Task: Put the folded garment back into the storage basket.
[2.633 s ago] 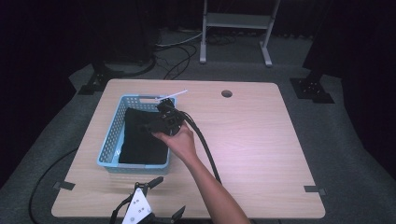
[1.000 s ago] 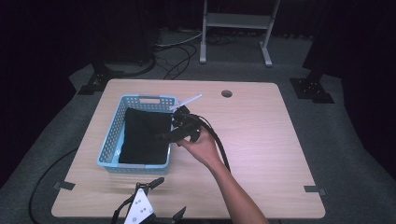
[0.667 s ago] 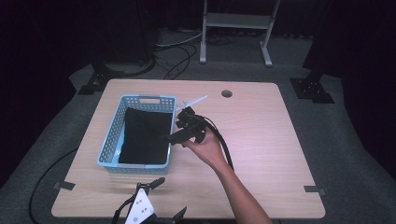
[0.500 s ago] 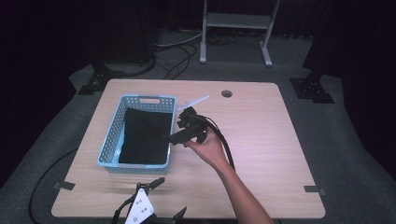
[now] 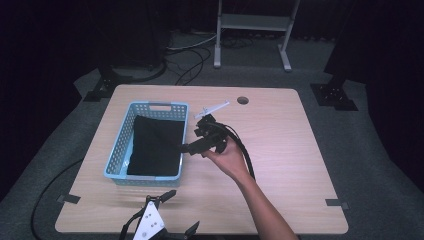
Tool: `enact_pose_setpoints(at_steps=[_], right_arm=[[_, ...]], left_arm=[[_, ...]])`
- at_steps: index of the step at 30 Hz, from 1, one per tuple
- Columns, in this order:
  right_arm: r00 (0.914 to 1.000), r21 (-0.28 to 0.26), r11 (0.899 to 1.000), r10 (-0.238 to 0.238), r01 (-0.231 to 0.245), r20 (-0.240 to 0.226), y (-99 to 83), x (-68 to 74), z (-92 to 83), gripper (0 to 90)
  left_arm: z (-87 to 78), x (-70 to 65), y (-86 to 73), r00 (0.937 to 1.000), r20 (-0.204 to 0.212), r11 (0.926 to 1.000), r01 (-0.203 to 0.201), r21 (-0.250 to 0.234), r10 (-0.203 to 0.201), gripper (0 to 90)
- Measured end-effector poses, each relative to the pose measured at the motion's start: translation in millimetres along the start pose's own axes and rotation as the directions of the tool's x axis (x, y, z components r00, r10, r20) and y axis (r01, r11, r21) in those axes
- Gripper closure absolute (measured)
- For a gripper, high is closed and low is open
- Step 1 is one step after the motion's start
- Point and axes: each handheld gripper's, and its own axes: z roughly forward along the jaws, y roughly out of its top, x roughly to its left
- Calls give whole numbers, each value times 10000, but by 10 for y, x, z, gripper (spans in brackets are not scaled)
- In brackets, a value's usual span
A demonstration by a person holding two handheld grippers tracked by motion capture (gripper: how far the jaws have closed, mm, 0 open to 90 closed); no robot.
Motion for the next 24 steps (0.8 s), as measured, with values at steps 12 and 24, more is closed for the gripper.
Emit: enact_pose_setpoints(at_steps=[12, 24], right_arm=[[9999, 4, 10000, 54, -54, 133, -36, -36, -55, 127], [9997, -9, 10000, 46, -45, 243, -84, -77, -101, 127]], left_arm=[[2, 7, -1, 10000, 10, 10000, -25, 24, 25, 0], [5, 8, -2, 10000, 10, 10000, -27, 12, 27, 0]])
